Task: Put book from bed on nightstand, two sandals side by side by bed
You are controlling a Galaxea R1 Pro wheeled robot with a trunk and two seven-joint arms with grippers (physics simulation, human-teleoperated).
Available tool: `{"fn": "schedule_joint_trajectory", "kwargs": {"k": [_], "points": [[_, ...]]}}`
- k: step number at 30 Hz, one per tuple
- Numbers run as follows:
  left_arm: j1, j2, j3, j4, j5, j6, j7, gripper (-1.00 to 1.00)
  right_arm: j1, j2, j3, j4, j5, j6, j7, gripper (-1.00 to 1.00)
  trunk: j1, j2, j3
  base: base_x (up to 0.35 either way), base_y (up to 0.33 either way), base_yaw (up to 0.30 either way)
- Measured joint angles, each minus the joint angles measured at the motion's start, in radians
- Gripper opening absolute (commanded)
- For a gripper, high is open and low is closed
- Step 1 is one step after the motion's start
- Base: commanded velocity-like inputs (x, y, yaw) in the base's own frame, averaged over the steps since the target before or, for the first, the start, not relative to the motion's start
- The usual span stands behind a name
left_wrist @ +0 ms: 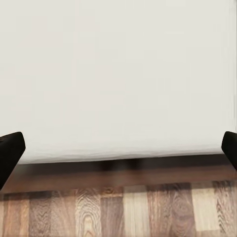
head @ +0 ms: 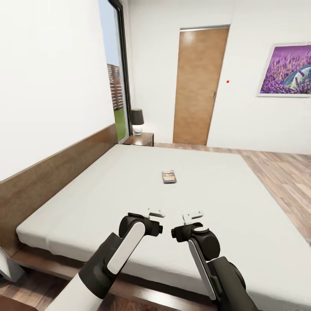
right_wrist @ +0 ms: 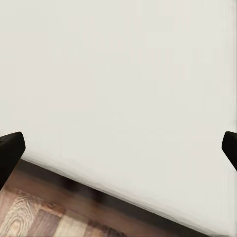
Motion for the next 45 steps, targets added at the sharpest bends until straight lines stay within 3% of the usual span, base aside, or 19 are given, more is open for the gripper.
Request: {"fn": "schedule_joint_trajectory", "kwargs": {"k": [45], "points": [[0.000,-0.001,0.000,0.007,0.001,0.000,-0.006,1.00,0.000,0.000,0.002,-0.006,0.000,0.000,0.000,1.00,0.000,0.000,0.032,0.000,0.000,-0.166]]}}
